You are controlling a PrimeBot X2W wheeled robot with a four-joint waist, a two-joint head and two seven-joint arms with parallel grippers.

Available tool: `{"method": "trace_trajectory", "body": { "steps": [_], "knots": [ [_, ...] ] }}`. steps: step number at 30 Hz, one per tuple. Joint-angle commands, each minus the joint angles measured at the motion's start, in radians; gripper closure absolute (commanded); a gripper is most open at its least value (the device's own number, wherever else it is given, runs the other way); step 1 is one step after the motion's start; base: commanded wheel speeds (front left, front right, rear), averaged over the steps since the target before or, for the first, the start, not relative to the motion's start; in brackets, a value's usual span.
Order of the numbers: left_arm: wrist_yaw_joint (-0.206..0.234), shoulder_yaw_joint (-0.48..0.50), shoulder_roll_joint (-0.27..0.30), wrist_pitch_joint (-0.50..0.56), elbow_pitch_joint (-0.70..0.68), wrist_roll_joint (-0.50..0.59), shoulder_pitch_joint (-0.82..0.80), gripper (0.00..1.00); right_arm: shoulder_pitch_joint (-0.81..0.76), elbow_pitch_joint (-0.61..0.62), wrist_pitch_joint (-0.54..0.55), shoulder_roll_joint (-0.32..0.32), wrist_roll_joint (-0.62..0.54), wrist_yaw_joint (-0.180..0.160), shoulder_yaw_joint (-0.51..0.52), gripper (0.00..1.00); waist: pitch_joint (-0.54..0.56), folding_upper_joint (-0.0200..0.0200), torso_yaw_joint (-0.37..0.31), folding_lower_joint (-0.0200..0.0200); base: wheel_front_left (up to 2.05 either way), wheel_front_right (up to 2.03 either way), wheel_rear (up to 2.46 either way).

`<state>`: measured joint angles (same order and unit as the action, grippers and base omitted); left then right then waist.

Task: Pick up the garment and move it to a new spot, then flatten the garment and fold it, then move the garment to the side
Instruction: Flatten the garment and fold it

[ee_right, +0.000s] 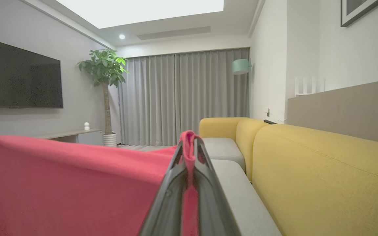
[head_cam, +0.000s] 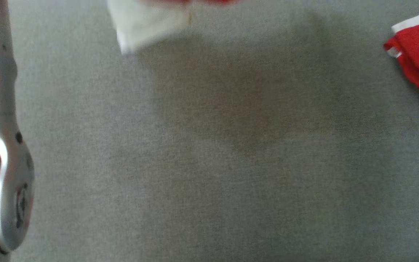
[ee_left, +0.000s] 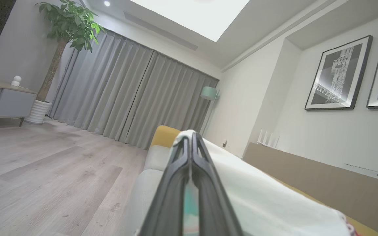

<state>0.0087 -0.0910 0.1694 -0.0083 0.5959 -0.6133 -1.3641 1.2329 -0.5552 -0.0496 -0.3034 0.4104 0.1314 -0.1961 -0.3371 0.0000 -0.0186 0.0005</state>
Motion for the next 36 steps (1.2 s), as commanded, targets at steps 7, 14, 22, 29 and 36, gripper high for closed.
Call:
{"method": "trace_trajectory", "body": {
  "steps": [7,14,22,29,36],
  "knots": [
    [-0.089,-0.044,0.028,-0.095,0.157,0.027,-0.047,1.00,0.034,-0.204,-0.141,0.005,-0.016,-0.001,-0.071,1.00,-0.030,0.0000,0.037,-0.0005,0.00,0.00,0.00],
    [-0.134,-0.163,0.029,-0.087,0.255,0.045,0.168,1.00,-0.132,-0.331,-0.112,-0.031,0.067,-0.001,-0.222,1.00,0.015,0.0000,0.067,-0.0005,0.00,0.00,0.00],
    [-0.139,-0.359,0.097,-0.001,0.176,0.002,0.457,1.00,-0.302,-0.337,0.026,-0.113,0.205,-0.001,-0.406,1.00,0.098,0.0000,0.088,-0.0005,0.00,0.00,0.00],
    [-0.139,-0.562,0.284,0.197,-0.091,-0.160,0.728,1.00,-0.465,-0.249,0.189,-0.231,0.393,-0.001,-0.583,1.00,0.225,0.0000,0.100,-0.0005,0.00,0.00,0.00],
    [-0.136,-0.592,0.406,0.341,-0.285,-0.269,0.885,1.00,-0.575,-0.161,0.258,-0.290,0.521,-0.001,-0.658,1.00,0.312,0.0000,0.099,-0.0005,0.00,0.00,0.00]
  ]
}}
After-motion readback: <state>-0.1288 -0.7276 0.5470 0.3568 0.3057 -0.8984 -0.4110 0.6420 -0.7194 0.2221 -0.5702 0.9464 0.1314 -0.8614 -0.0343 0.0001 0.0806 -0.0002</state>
